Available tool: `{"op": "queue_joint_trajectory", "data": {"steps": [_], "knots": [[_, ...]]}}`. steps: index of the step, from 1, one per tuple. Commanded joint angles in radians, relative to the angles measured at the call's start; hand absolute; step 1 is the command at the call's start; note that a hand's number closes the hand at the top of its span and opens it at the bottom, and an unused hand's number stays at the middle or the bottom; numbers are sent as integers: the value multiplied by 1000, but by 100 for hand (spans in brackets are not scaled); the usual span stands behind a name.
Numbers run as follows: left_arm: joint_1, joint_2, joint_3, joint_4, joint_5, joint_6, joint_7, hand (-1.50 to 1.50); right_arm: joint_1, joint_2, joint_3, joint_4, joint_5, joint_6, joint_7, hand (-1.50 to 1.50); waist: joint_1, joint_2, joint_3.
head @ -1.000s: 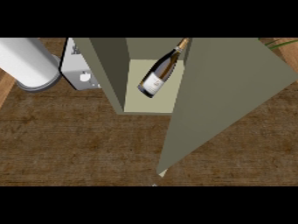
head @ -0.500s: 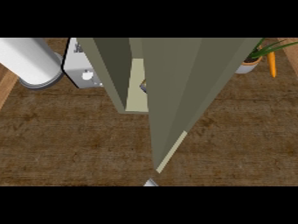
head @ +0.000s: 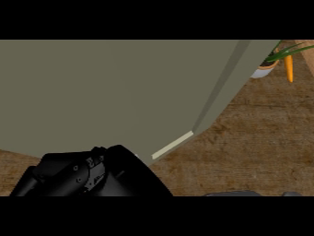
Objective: Pick up the wine, place it into the cabinet and close the cabinet
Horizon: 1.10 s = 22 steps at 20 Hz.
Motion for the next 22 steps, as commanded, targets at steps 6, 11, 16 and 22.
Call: {"op": "queue_joint_trajectory", "data": {"steps": [6,11,16,22], "knots": [[-8,-41,22,62,-21,-45,-8,-150,-329,30,-232,428,-66,130,-130,150,-12,-1,1],[18,-53,32,54,-47,-68,-13,-150,-374,34,-259,651,-22,131,-248,150,-7,0,1],[-7,-81,38,40,-77,-34,26,-150,-340,21,-357,739,-76,241,-333,150,-22,-1,2],[-37,-96,24,-28,-90,23,85,-150,-361,0,-420,909,-82,306,-458,150,-17,1,2]]}}
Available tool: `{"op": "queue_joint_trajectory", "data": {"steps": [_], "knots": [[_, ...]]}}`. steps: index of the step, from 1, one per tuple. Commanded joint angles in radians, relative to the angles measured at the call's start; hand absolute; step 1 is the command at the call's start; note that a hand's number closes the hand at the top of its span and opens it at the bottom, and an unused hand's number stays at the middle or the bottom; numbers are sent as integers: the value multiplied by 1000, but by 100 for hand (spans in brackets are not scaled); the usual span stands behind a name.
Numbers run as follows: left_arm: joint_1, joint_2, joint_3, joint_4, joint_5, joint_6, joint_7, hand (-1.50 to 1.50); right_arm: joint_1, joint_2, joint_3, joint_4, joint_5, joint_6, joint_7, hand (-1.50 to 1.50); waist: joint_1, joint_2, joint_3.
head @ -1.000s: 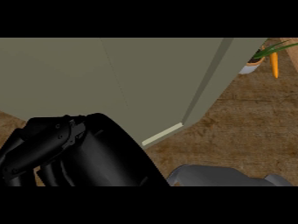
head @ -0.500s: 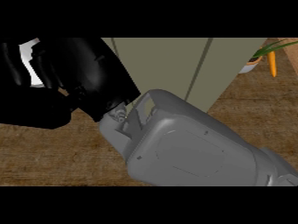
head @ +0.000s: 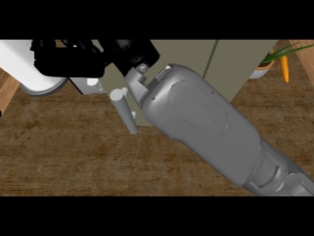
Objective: Pick up the wine, place it into the cabinet and close the cabinet
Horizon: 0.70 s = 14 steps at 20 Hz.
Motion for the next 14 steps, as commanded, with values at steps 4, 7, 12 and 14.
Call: {"op": "queue_joint_trajectory", "data": {"steps": [4,7,12,14], "knots": [[-71,-10,1,0,-16,51,56,-150,-3,-41,-81,183,13,55,-96,150,-8,24,3],[-59,1,15,27,-5,8,54,-150,47,-76,-77,198,40,64,-161,150,-7,26,2],[-78,-19,3,39,-13,4,47,-150,30,-119,-84,235,57,112,-188,150,-4,30,2],[-103,-34,-21,21,-46,43,49,-150,10,-96,-83,247,69,96,-194,150,-3,29,2]]}}
